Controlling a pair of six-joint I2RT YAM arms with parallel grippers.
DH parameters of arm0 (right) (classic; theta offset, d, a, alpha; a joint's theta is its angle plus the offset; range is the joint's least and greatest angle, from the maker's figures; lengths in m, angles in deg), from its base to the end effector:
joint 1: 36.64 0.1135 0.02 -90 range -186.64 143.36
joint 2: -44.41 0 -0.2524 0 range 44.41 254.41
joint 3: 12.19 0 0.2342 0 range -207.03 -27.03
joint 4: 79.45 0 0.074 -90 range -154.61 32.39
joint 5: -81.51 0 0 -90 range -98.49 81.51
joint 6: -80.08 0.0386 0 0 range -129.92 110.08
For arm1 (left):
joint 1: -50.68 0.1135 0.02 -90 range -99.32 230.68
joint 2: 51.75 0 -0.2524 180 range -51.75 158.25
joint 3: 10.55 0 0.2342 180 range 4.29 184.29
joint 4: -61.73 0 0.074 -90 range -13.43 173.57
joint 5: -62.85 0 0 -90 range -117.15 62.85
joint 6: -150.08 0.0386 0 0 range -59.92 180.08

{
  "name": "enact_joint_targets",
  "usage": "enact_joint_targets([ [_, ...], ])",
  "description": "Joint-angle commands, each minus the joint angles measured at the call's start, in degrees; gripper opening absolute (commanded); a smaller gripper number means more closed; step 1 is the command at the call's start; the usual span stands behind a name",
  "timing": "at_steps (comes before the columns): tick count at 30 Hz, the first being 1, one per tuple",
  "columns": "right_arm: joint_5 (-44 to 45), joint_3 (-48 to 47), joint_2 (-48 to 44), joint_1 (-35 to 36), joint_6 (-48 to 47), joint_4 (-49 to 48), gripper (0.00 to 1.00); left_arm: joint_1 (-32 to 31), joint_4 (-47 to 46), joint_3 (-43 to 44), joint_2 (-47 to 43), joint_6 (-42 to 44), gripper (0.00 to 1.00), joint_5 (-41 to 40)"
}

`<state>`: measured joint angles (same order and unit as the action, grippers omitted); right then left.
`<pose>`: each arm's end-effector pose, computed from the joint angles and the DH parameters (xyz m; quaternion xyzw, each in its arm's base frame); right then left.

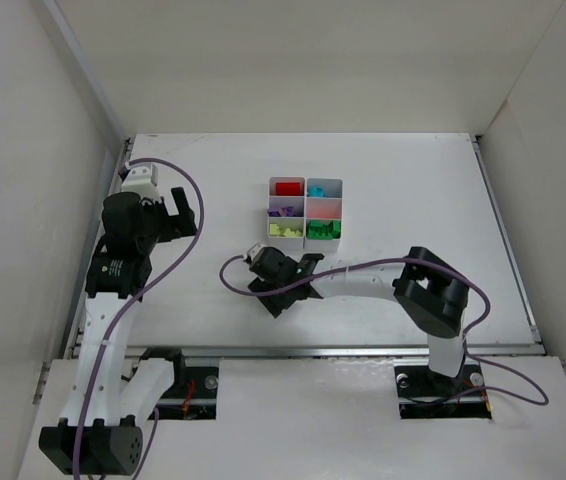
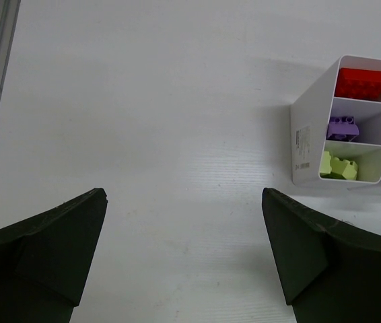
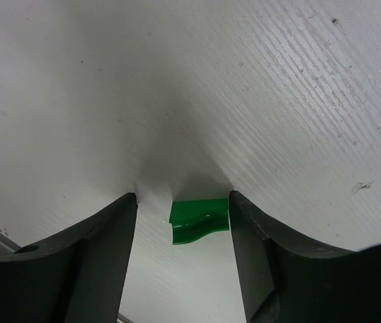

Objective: Sort the legos into containers by color

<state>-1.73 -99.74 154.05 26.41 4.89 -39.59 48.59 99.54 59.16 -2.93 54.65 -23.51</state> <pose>0.1739 0.3319 0.1640 -0.3827 0.8898 0.1075 0.2241 0.1801 -0.0090 0.3542 -0.0045 0.8032 -0.0645 0.5921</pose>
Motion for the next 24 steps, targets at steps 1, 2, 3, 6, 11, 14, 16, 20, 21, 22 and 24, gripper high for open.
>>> enact_joint_targets([
  [1,0.18,-1.38,1.27,0.15,0.57,1.17,0.62,0.42,-1.69,-0.29,-1.36,-0.63,1.00,0.93],
  [2,0.18,-1.38,1.27,0.15,0.57,1.18,0.62,0.42,-1.69,-0.29,-1.36,-0.63,1.00,0.93],
  [3,0.70,-1.38,1.27,0.15,0.57,1.87,0.62,0.42,-1.69,-0.29,-1.36,-0.63,1.00,0.93],
  [6,1.23,-0.86,0.75,0.15,-0.13,2.66,0.64,0.42,-1.69,-0.29,-1.36,-0.63,1.00,1.46],
  [11,1.76,-0.86,0.75,0.15,-1.19,3.72,0.49,0.42,-1.69,-0.82,-1.36,-0.63,1.00,1.46],
  [14,1.76,-0.86,0.22,0.15,-1.19,4.25,0.45,0.42,-1.69,-0.82,-1.36,-0.63,1.00,1.46],
  [16,1.76,-0.86,0.22,0.15,-1.19,4.25,0.36,0.42,-1.69,-0.82,-1.36,-0.63,1.00,1.46],
  [20,1.23,-0.86,-0.31,0.15,-1.19,4.25,0.22,0.42,-1.69,-0.82,-1.36,-0.63,1.00,1.46],
  [21,1.23,-0.86,-0.92,0.15,-1.19,4.25,0.20,0.42,-1.69,-0.82,-1.36,-0.63,1.00,1.46],
  [22,1.23,-0.86,-0.92,0.15,-1.19,4.25,0.16,0.42,-1.69,-0.82,-1.36,-0.63,1.00,1.46],
  [24,1.23,-2.52,-2.50,0.15,-0.58,5.48,0.12,0.42,-1.69,-0.82,-1.36,-0.63,1.00,1.46],
])
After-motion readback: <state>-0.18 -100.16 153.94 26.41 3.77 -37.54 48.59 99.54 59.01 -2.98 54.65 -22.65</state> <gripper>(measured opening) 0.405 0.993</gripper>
